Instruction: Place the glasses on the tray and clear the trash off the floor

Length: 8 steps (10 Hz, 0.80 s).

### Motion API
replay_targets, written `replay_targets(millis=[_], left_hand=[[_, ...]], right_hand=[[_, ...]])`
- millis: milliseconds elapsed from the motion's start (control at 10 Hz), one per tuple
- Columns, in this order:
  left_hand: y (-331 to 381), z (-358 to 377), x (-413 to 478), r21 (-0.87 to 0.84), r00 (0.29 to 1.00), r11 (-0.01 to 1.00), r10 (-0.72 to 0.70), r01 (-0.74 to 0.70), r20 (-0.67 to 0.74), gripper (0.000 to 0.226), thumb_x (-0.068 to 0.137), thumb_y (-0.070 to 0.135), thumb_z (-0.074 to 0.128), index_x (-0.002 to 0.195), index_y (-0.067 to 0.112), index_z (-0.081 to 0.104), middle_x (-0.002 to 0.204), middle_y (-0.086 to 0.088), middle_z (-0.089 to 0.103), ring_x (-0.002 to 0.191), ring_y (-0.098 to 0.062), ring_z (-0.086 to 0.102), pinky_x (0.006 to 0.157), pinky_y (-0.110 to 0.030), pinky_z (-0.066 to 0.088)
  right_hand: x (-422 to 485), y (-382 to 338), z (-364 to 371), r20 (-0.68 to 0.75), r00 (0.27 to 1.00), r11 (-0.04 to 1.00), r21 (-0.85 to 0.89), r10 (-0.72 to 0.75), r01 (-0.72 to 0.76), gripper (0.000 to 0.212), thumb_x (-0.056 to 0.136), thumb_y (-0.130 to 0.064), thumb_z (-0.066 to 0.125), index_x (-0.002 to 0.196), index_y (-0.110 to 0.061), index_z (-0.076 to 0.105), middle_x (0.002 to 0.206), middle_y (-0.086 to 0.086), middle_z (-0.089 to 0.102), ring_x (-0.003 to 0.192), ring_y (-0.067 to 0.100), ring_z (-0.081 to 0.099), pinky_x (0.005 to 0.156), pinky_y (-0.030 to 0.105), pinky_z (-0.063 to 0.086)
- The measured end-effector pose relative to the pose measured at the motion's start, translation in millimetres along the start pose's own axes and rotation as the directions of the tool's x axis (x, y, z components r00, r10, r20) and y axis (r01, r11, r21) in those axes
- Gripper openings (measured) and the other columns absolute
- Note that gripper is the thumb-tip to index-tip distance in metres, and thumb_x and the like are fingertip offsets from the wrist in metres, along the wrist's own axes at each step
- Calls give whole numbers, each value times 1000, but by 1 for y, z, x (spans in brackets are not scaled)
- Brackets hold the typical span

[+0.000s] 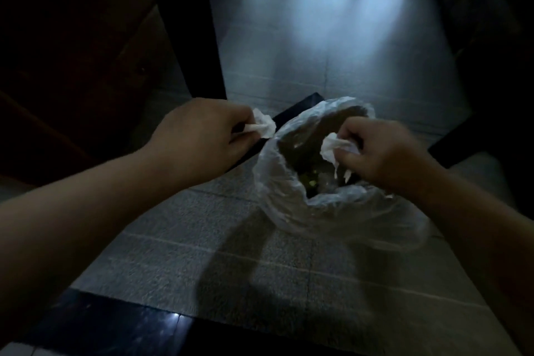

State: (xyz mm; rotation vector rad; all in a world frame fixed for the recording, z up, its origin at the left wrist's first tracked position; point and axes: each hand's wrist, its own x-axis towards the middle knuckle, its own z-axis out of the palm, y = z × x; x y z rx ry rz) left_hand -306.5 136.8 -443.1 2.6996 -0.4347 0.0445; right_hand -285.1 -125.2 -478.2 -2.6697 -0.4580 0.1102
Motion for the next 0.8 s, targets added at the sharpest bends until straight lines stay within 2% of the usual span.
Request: replay_targets(millis=[100, 200, 300, 400, 500, 600, 700, 800], left_hand=[[19, 12, 19, 28, 998, 998, 56, -55, -7, 20, 88, 40, 55, 87, 22, 64, 70, 6, 58, 64, -13, 54, 56, -31, 41], [35, 28, 32, 57, 998, 996, 63, -64, 15, 22, 88, 41, 54, 89, 21, 64, 77, 0, 63, 69, -19, 58, 59, -33, 45], [49, 45, 37, 136, 994, 986, 84, -92, 66, 22, 89, 42, 51, 86, 22, 61, 75, 2, 59, 71, -21, 57, 61, -34, 47], [58, 63, 33, 234, 986, 966, 72, -106, 148, 24, 90, 41, 49, 92, 20, 60, 80, 3, 57, 71, -18, 56, 58, -31, 44], [64, 72, 29, 226, 978, 968, 68, -113, 199, 36, 87, 45, 52, 115, 23, 55, 113, -1, 55, 98, -20, 56, 71, -34, 48], [76, 63, 25, 279, 968, 940, 139, -195, 209, 57, 87, 48, 49, 137, 22, 39, 137, -6, 45, 118, -24, 47, 88, -37, 44], [88, 36, 20, 352, 958, 893, 238, -280, 159, 66, 87, 51, 44, 144, 20, 31, 149, -11, 36, 133, -29, 36, 103, -43, 36], [102, 3, 3, 420, 958, 861, 261, -287, 120, 69, 86, 55, 41, 143, 17, 32, 153, -15, 30, 138, -32, 30, 107, -47, 31]], right_hand=[[-1, 17, 2, 65, 989, 989, -78, 134, -128, 20, 81, -36, 69, 98, -29, 61, 81, -4, 59, 78, 20, 59, 68, 34, 48], [-4, 27, 1, 81, 988, 988, -90, 130, -122, 39, 79, -41, 70, 114, -28, 59, 94, -5, 58, 85, 18, 57, 72, 34, 48], [-9, 32, -6, 45, 992, 991, -59, 121, -118, 41, 77, -40, 71, 114, -27, 58, 101, -3, 54, 90, 18, 55, 78, 35, 49], [-18, 33, -15, 25, 993, 993, -30, 113, -112, 39, 77, -40, 70, 112, -26, 57, 106, 1, 56, 95, 20, 56, 82, 38, 50], [-31, 30, -24, 38, 998, 997, -66, 46, -44, 54, 80, -45, 68, 127, -23, 52, 125, 6, 55, 114, 25, 52, 94, 40, 46], [-44, 25, -34, 51, 999, 981, -194, -17, 27, 76, 80, -55, 62, 144, -23, 36, 148, 9, 41, 135, 31, 37, 108, 48, 34], [-54, 17, -52, 16, 996, 961, -260, -90, 91, 83, 80, -60, 58, 148, -23, 28, 155, 10, 31, 141, 31, 29, 112, 49, 28], [-63, 0, -76, 75, 991, 940, -318, -107, 126, 83, 81, -61, 55, 149, -24, 26, 159, 13, 24, 144, 32, 23, 116, 51, 24]])
